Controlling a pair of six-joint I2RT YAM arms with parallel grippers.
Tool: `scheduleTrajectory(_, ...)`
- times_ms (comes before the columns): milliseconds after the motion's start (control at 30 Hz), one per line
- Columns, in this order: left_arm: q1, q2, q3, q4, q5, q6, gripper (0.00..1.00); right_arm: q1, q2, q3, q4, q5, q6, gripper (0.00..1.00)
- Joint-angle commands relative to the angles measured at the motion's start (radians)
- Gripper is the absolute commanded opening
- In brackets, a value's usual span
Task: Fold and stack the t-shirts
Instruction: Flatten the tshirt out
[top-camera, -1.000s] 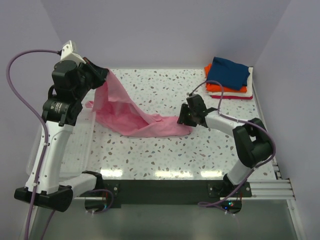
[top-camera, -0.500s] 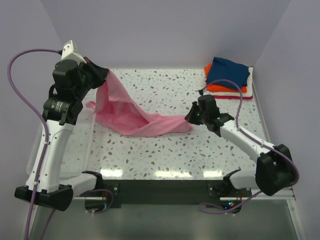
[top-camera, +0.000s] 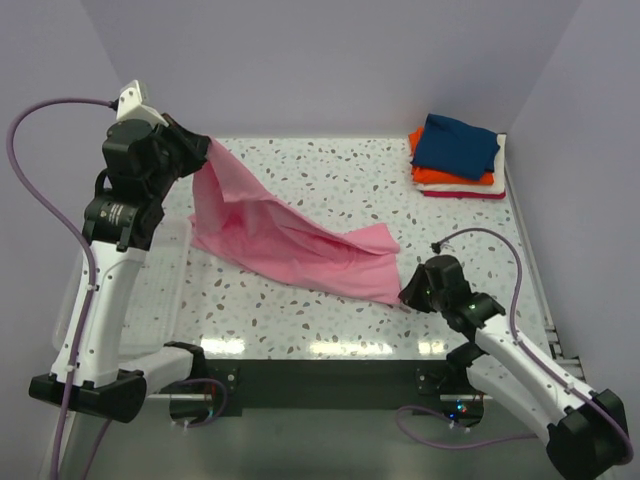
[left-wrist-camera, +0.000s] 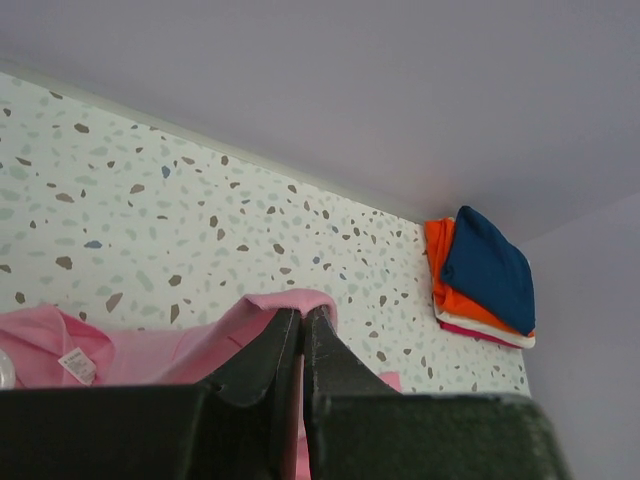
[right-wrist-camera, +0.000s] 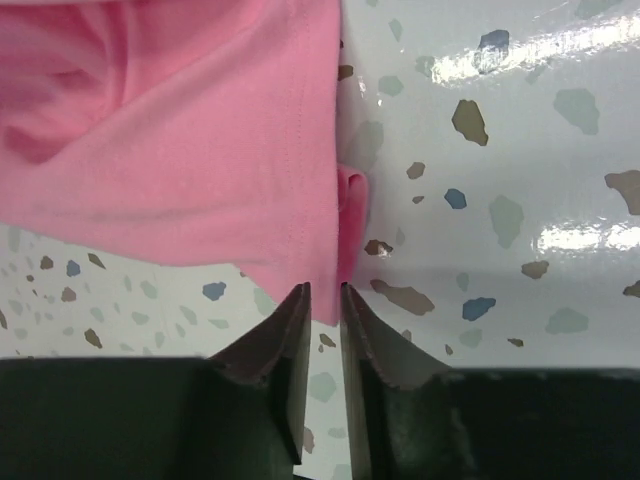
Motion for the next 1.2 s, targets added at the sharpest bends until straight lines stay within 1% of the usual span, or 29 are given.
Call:
scheduleTrajectory(0,0.015,-0.02,-0.006,0.031,0.002,0.018,0.0,0.0,-0.034,0.003,-0.015,0.017,0.052,0.25)
scheduleTrajectory(33,0.016,-0.019,-0.008,0.033,0.006,0.018,0.0,0.0,-0.03,0.015,-0.022,0.031,0.052,0.38)
scheduleTrajectory(133,0.016,-0.009,-0.017,0.037,0.022,0.013,0.0,-0.002,0.012,0.07,-0.019,0.054,0.033,0.5)
scheduleTrajectory(200,0.016,-0.009,-0.026,0.039,0.025,0.011,0.0,0.0,0.07,0.122,0.004,0.106,0.024,0.52)
scheduleTrajectory(300,0.018,-0.009,-0.04,0.045,0.034,0.008,0.0,-0.01,0.162,0.189,0.069,0.166,-0.002,0.52)
scheduleTrajectory(333,0.018,-0.011,-0.041,0.046,0.035,0.008,0.0,-0.017,0.246,0.21,0.086,0.168,-0.011,0.49)
scheduleTrajectory(367,0.018,-0.009,-0.045,0.048,0.038,0.008,0.0,-0.042,0.288,0.246,0.102,0.165,-0.029,0.47)
scheduleTrajectory(400,0.018,-0.009,-0.048,0.048,0.042,0.008,0.0,-0.057,0.327,0.262,0.142,0.143,-0.037,0.44)
scheduleTrajectory(433,0.019,-0.008,-0.051,0.05,0.043,0.008,0.0,-0.071,0.41,0.273,0.167,0.131,-0.046,0.41)
scheduleTrajectory(500,0.019,-0.006,-0.057,0.051,0.046,0.01,0.0,-0.12,0.49,0.306,0.217,0.081,-0.068,0.38)
scheduleTrajectory(567,0.019,-0.006,-0.057,0.054,0.048,0.011,0.0,-0.163,0.59,0.334,0.245,0.062,-0.086,0.38)
scheduleTrajectory(600,0.019,-0.003,-0.058,0.054,0.054,0.011,0.0,-0.177,0.613,0.34,0.273,0.051,-0.092,0.38)
scheduleTrajectory(667,0.019,0.0,-0.061,0.059,0.057,0.013,0.0,-0.2,0.66,0.354,0.302,0.019,-0.1,0.41)
scheduleTrajectory(700,0.019,0.003,-0.066,0.06,0.061,0.013,0.0,-0.201,0.668,0.362,0.319,0.017,-0.102,0.46)
scheduleTrajectory(833,0.021,0.009,-0.069,0.066,0.071,0.011,0.0,-0.201,0.685,0.385,0.334,-0.002,-0.093,0.5)
scheduleTrajectory(967,0.021,0.011,-0.077,0.074,0.077,0.008,0.0,-0.203,0.679,0.379,0.348,-0.012,-0.077,0.52)
scheduleTrajectory(1167,0.021,0.012,-0.094,0.083,0.081,0.001,0.0,-0.203,0.756,0.403,0.368,-0.032,-0.07,0.48)
